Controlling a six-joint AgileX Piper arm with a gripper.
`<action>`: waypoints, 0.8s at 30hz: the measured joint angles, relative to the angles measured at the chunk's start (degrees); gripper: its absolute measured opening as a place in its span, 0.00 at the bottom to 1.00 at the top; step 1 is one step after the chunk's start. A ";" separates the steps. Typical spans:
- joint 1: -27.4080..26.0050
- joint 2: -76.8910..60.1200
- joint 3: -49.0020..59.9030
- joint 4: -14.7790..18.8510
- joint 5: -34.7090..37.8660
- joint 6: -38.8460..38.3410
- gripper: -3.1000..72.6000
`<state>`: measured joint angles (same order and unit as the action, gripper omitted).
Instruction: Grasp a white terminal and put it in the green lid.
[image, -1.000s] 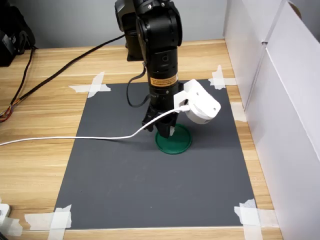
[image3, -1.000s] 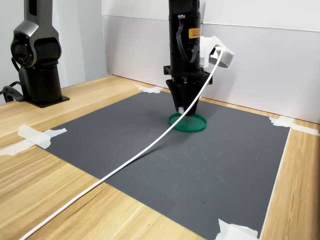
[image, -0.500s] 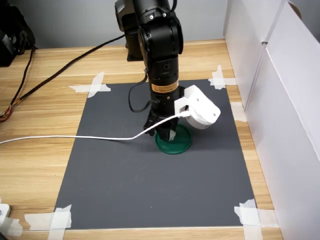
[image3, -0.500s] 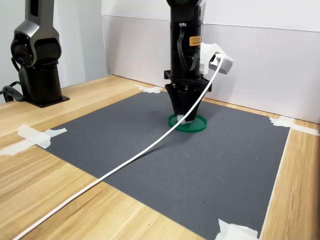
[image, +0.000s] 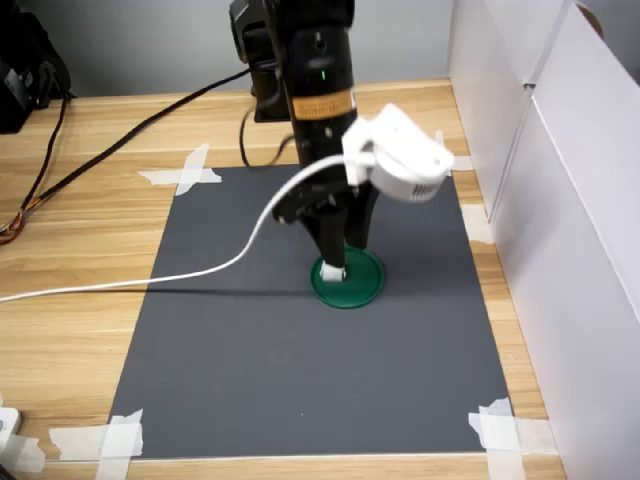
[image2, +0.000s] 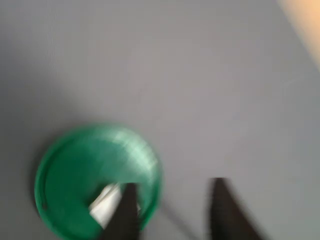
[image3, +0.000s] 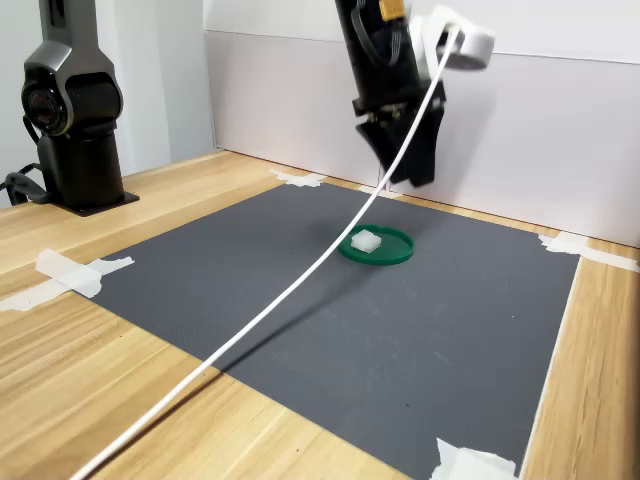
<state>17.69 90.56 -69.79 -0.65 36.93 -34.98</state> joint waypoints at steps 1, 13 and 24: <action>0.00 -1.98 0.00 0.33 -0.70 0.84 0.29; 0.00 -23.68 5.59 -5.15 -7.29 27.80 0.01; -9.61 -46.87 33.02 -5.41 -14.39 38.61 0.01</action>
<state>8.08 43.69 -36.78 -6.05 22.54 3.62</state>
